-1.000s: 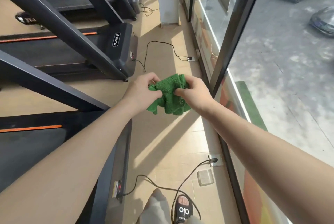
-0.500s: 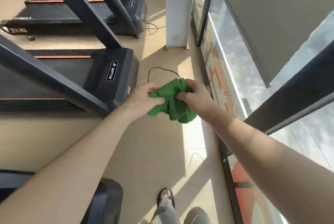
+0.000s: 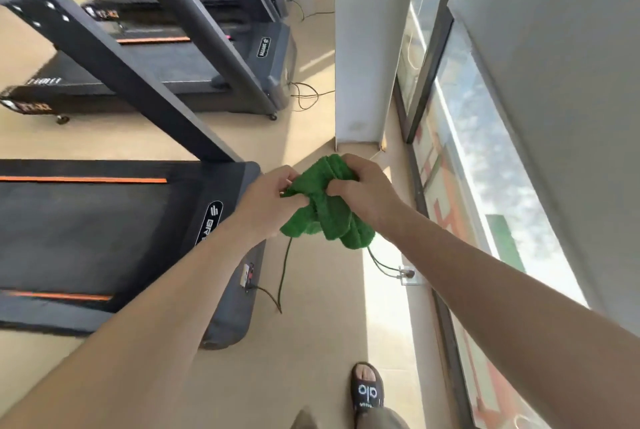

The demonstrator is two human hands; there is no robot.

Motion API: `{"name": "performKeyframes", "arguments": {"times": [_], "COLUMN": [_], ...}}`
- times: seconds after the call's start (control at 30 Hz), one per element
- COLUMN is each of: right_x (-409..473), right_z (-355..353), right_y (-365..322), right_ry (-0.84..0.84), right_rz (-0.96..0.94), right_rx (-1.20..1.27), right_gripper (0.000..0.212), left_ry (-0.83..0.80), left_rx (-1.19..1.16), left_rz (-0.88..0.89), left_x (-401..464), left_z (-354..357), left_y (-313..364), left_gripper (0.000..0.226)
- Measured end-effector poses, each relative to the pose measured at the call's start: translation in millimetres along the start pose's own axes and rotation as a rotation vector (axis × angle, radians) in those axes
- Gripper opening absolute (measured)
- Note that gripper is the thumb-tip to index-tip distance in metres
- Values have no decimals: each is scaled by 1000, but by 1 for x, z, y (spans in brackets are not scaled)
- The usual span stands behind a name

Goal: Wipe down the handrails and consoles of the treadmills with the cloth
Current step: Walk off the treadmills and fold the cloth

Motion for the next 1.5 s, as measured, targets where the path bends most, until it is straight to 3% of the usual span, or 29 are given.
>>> {"name": "performKeyframes", "arguments": {"times": [0.13, 0.3, 0.43, 0.6, 0.7, 0.87, 1.13, 1.23, 1.4, 1.5], "right_x": [120, 267, 399, 542, 626, 770, 954, 1022, 1157, 1230], "right_z": [14, 44, 75, 92, 102, 129, 175, 195, 238, 260], "right_y": [-32, -65, -87, -121, -135, -152, -186, -198, -210, -216], "right_ry": [-19, -24, -40, -27, -26, -27, -201, -156, -74, -21], "right_rz": [-16, -56, -64, -111, -143, -196, 58, 53, -26, -25], "right_rx": [-47, -90, -113, -158, -214, -204, 23, 63, -51, -90], "right_gripper": [39, 22, 14, 17, 10, 14, 31, 17, 6, 8], "left_ry": [38, 80, 2, -13, -19, 56, 83, 45, -176, -166], "left_rx": [10, 16, 11, 81, 130, 218, 249, 222, -13, 41], "left_rz": [-18, -1, 11, -6, -9, 3, -23, -42, -61, 27], "left_x": [112, 260, 394, 545, 630, 769, 954, 1028, 1176, 1256], "left_z": [-17, -43, -57, -82, -95, -111, -136, -147, -150, -156], "left_y": [19, 22, 16, 25, 35, 40, 27, 16, -2, -3], "left_gripper": [9, 13, 22, 9, 9, 10, 8, 10, 59, 38]}}
Point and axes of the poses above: each hand's wrist, its own x-axis towards the middle knuckle, its own z-axis out of the palm, y = z × x, the point moved 3 cm from there along x, towards the middle knuckle, and after that the axes turned 10 degrees about y, right-handed, at the moved point
